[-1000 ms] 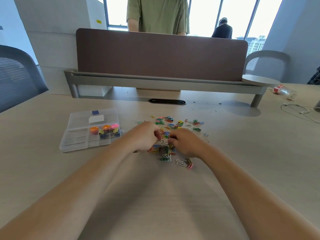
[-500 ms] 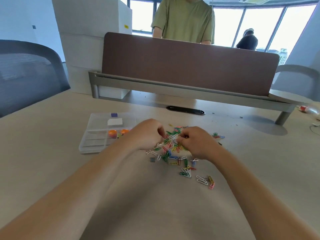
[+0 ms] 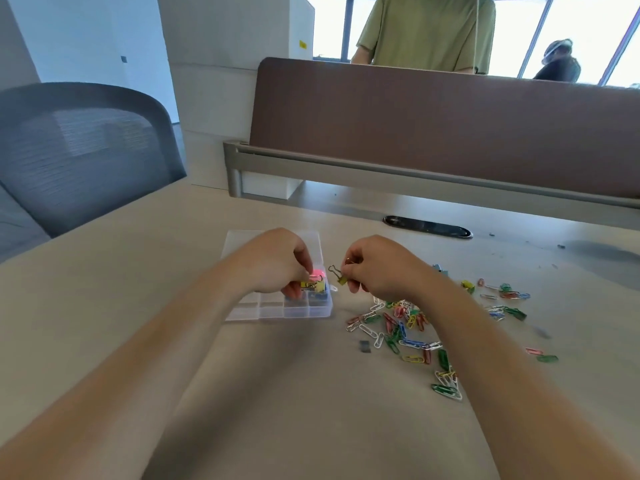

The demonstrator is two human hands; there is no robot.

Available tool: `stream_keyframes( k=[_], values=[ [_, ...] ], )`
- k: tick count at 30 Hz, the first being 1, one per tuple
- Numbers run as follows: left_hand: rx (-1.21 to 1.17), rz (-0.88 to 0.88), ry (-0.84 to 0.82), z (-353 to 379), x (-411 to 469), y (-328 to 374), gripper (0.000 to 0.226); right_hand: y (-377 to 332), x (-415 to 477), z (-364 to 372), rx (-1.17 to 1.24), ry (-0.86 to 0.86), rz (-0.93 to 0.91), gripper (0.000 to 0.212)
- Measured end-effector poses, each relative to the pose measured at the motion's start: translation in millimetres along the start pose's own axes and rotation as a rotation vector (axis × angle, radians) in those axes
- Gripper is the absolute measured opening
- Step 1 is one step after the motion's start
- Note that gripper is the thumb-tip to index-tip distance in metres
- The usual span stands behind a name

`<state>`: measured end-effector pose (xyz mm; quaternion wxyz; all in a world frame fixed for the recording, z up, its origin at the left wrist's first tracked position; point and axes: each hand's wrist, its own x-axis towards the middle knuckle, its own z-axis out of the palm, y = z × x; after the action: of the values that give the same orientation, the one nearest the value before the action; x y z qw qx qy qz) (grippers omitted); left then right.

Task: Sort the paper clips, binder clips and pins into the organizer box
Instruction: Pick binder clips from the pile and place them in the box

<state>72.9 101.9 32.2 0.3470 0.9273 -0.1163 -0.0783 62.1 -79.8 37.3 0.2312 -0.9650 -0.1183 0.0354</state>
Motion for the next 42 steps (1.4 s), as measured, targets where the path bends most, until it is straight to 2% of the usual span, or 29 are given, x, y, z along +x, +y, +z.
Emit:
stream_keyframes(
  k=[7,20,22,27,32,42],
  values=[
    [0.073,-0.002,0.000,7.1,5.2,-8.9,0.012,-6.8,13.2,7.5,-0.033,-0.026,-0.035,0.022],
    [0.185,0.055,0.072,22.2,4.3,-6.0,0.012,-3.1,23.5,18.4,-0.053,0.048,-0.010,0.034],
    [0.201,0.061,0.079,25.2,4.2,-5.8,0.009,-2.6,23.5,17.8,-0.054,0.048,-0.006,0.034],
    [0.235,0.077,0.101,27.4,5.2,-6.3,0.020,1.7,22.5,16.1,-0.065,0.034,0.010,0.030],
    [0.273,0.083,0.100,31.8,4.7,-3.6,0.010,3.7,22.7,14.2,-0.042,0.055,-0.002,0.022],
    [0.389,0.082,0.146,35.4,7.7,-1.2,0.018,4.9,23.7,16.0,-0.034,0.050,0.047,0.032]
  ],
)
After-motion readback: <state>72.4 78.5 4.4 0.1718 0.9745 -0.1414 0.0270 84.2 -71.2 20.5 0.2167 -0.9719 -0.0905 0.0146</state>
